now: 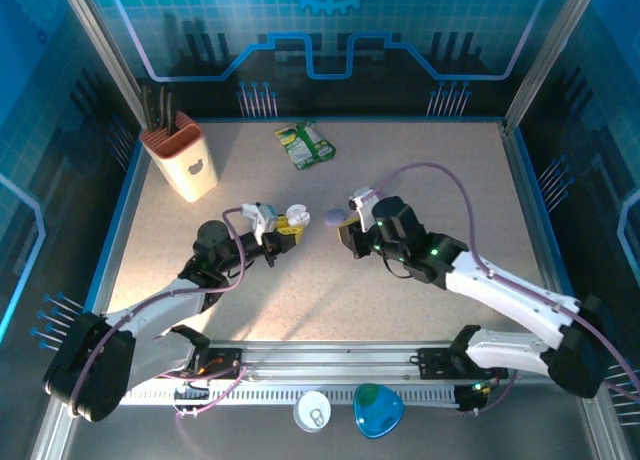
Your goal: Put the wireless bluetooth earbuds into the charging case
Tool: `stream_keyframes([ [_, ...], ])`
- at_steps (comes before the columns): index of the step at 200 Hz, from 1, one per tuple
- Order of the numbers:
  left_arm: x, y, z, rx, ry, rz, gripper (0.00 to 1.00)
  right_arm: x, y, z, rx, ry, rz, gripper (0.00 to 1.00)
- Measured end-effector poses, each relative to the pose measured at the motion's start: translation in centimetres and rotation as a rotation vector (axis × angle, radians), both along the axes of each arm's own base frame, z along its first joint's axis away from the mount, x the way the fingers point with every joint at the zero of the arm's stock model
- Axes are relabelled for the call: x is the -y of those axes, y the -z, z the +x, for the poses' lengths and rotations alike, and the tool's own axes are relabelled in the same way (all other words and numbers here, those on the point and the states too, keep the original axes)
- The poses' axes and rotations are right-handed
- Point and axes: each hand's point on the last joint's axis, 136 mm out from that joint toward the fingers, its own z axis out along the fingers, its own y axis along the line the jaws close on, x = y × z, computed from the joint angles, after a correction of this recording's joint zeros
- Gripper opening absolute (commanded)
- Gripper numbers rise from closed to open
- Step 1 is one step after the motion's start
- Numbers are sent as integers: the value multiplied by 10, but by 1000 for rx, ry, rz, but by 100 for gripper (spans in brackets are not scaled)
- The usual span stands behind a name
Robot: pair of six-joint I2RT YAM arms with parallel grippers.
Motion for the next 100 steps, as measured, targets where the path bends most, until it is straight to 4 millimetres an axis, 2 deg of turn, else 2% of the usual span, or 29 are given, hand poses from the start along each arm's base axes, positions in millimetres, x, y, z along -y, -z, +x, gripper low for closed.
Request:
stream_keyframes([
  [12, 7, -1, -3, 10, 36, 12, 5, -2, -20, -4, 62, -39, 36, 19],
  [30, 15, -4, -6, 24, 80, 26, 6, -5, -39, -12, 122, -102, 67, 18],
  [61, 22, -4, -11, 29, 137, 42, 6, -16, -58, -21, 169, -193, 93, 18],
  [100, 28, 0, -19, 18, 185, 53, 6, -37, -76, -22, 214, -264, 99, 18],
])
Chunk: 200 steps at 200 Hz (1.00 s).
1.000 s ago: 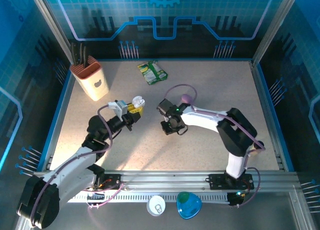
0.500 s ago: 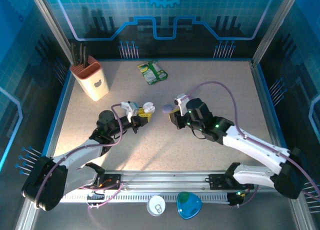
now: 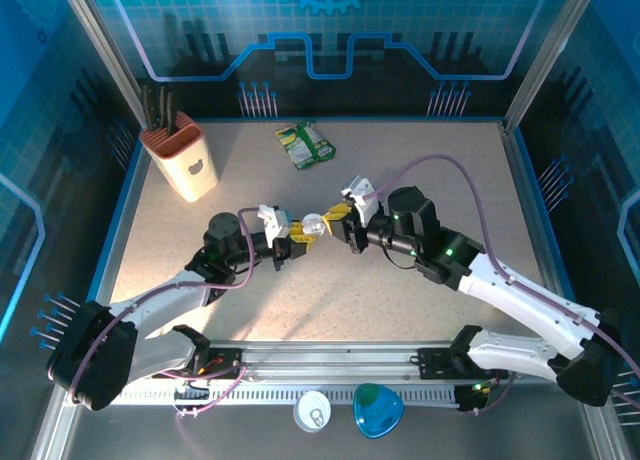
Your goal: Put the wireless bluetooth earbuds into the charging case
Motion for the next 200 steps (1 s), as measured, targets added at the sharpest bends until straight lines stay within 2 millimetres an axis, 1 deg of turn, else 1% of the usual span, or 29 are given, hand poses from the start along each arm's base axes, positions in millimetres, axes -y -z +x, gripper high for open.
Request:
stream_keyframes([
  [39, 1, 3, -2, -14, 14, 7, 6, -23, 3, 2, 12, -52, -38, 18],
  [67, 1, 3, -2, -16, 14, 7, 6, -32, 8, 4, 15, -72, -60, 18],
  [110, 1, 3, -2, -22, 9, 5, 6, -35, 19, 5, 6, -82, -93, 18],
  [167, 1, 0, -1, -39, 7, -7, 6, -36, 24, 6, -3, -81, -104, 18],
  [200, 1, -2, -1, -38, 7, -11, 6, -37, 31, 7, -12, -83, -119, 18],
])
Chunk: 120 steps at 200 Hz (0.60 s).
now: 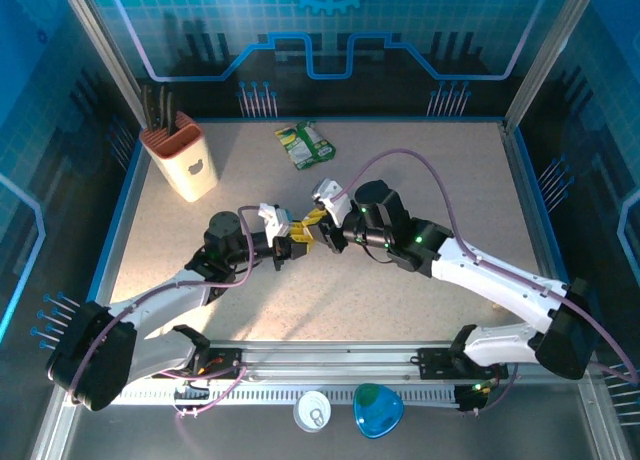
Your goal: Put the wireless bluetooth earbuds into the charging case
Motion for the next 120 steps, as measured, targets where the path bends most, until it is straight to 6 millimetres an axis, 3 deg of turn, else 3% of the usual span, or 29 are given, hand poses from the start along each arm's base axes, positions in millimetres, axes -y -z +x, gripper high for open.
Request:
stream_keyframes([
  [120, -1, 4, 0, -22, -4, 11, 6, 6, 11, 2, 11, 6, -57, 19],
])
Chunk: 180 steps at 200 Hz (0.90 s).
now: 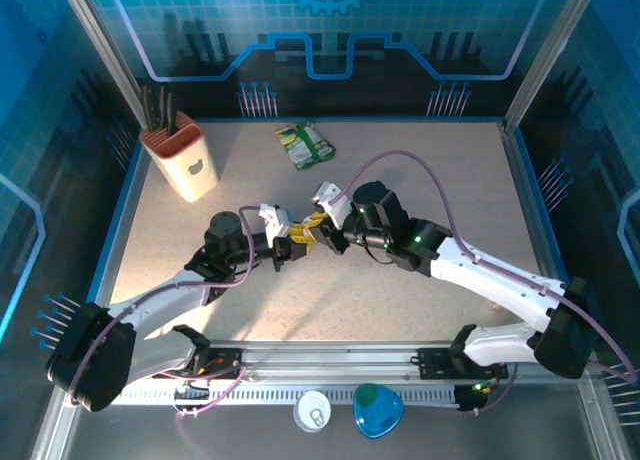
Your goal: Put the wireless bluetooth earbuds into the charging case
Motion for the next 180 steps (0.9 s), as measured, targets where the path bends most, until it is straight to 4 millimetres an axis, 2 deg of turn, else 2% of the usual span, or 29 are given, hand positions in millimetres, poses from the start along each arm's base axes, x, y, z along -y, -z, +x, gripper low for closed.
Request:
stream_keyframes([
  [34, -1, 2, 1, -7, -10, 4, 6, -2, 6, 1, -14, -4, -11, 23],
  [85, -1, 3, 3, -16, -22, 7, 6, -4, 10, -2, -34, -17, -8, 45],
  [126, -1, 2, 3, -13, -24, 7, 6, 7, -6, -3, -32, 15, 46, 63],
  [155, -1, 2, 3, -12, -23, 7, 6, 22, -27, 3, -12, 64, 129, 65],
  [180, 0, 2, 1, 8, -7, 11, 5, 33, -37, 13, -51, 114, 194, 61],
])
